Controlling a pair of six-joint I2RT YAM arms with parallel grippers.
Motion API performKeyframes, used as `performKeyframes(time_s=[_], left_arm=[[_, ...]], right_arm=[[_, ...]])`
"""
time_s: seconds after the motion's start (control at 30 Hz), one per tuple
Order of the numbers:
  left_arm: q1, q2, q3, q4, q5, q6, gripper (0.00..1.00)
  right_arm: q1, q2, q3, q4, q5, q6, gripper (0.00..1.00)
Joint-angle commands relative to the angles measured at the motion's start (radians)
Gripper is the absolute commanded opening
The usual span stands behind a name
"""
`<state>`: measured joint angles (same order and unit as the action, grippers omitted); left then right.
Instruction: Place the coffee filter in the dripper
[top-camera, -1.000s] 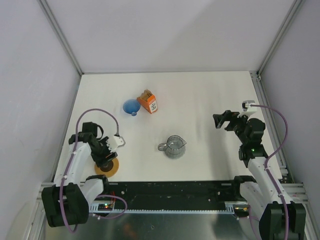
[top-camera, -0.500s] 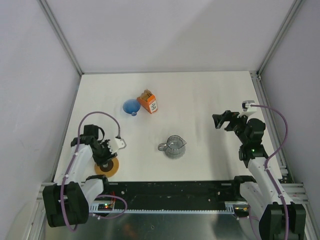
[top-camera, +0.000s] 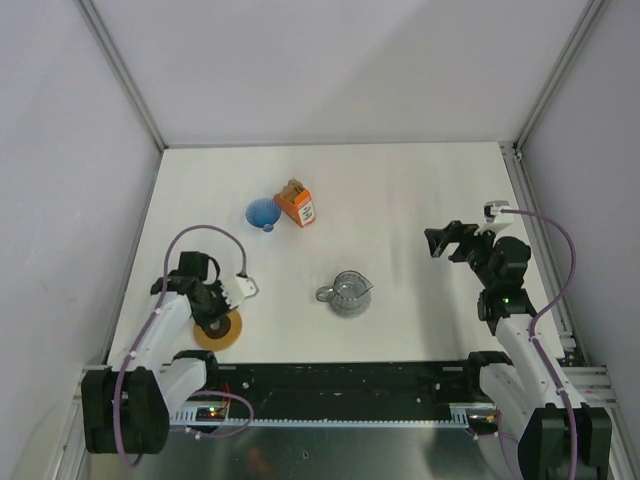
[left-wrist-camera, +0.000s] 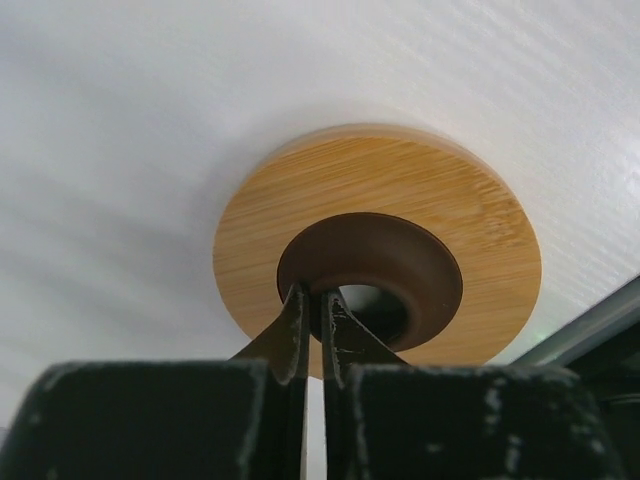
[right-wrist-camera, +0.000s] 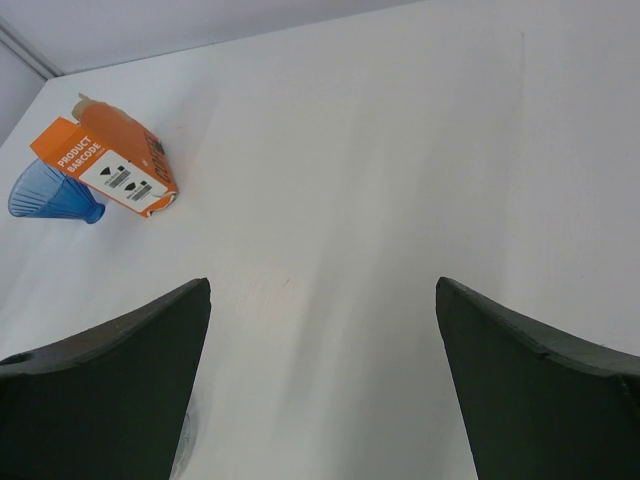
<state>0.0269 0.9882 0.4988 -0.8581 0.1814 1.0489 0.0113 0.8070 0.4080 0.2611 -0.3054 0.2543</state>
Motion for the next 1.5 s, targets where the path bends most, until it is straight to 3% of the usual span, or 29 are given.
performKeyframes(time_s=[0.0, 0.23, 0.4, 0.67, 0.8, 0.93, 1.17, 1.47], left_arm=[[-0.099, 0.061, 0.079, 0.090, 0.004, -0.196, 0.00], [-0.278, 0.137, 0.308, 0.019, -0.011, -0.442, 0.00], [-0.473, 0.215, 0.516, -0.078, -0.012, -0.501, 0.00], [-0.855, 0.499, 0.836, -0.108, -0.171, -0.551, 0.00], [-0.977, 0.623, 0.937, -0.107, -0.231, -0.529, 0.00], [-1.046, 0.712, 1.021, -0.106, -0.263, -0.514, 0.00], [-1.072, 0.812, 1.131, -0.086, -0.292, -0.526, 0.00], [-1.108, 0.834, 1.096, -0.026, -0.375, -0.538, 0.00]], right_arm=[[0.003, -0.001, 0.041, 0.031, -0.012, 0.007, 0.99], [-0.002, 0.000, 0.041, 0.018, 0.009, 0.004, 0.99], [-0.002, 0.020, 0.041, 0.010, 0.019, 0.005, 0.99], [-0.002, 0.020, 0.041, -0.011, 0.039, -0.004, 0.99], [-0.002, 0.019, 0.041, -0.021, 0.053, -0.013, 0.99], [-0.002, 0.030, 0.041, -0.022, 0.055, -0.016, 0.99], [-0.002, 0.051, 0.041, -0.012, 0.048, -0.015, 0.99], [-0.002, 0.055, 0.041, -0.004, 0.042, -0.014, 0.99]])
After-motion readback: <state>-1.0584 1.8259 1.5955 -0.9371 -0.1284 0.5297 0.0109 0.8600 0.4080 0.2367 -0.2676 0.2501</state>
